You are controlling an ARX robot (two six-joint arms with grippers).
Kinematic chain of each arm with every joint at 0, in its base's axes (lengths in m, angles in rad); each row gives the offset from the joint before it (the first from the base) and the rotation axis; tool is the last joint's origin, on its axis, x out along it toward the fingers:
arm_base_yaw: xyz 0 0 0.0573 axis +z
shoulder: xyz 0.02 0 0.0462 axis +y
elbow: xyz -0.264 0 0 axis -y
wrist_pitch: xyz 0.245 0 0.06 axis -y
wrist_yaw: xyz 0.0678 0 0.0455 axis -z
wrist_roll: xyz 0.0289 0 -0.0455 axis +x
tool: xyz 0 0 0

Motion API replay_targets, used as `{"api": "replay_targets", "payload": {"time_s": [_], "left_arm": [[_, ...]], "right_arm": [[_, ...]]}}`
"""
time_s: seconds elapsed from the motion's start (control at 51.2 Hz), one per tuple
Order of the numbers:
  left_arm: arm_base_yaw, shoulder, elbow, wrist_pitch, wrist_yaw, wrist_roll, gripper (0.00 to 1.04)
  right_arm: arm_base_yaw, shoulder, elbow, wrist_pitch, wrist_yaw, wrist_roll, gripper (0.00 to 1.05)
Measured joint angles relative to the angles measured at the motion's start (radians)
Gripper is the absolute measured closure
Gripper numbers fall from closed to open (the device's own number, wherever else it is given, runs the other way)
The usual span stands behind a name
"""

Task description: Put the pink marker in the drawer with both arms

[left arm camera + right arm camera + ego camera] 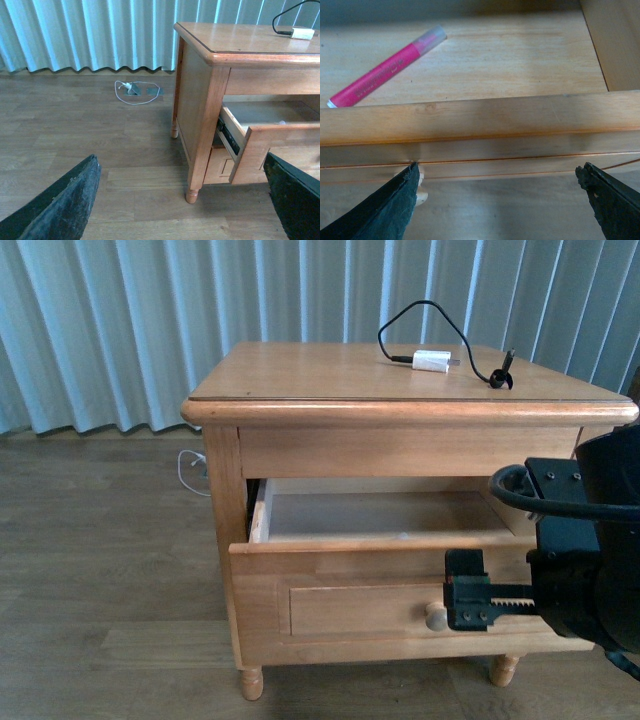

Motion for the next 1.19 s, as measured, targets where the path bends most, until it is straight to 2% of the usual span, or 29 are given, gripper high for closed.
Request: {"api": "replay_targets", "payload": {"time_s": [0.215,0.332,0.722,1.191], "left_arm": [[0.000,0.000,0.000,0.000,0.000,0.000,0.06],[0.000,0.000,0.000,0.000,0.000,0.000,0.06],[0.000,0.000,0.000,0.000,0.000,0.000,0.06],[0.000,0.000,0.000,0.000,0.000,0.000,0.06]], "right_arm": [[-0.008,0.119,0.083,0.154,0.012,-0.010,0.08],[-0.012,0.169,0.133,0.191,0.010,-0.020,0.08],[-0.012,0.269,0.305,0.237,0.006,-0.036,0.08],[-0.012,0.332,0.376,0.233,-0.001,-0.042,0.08]]}}
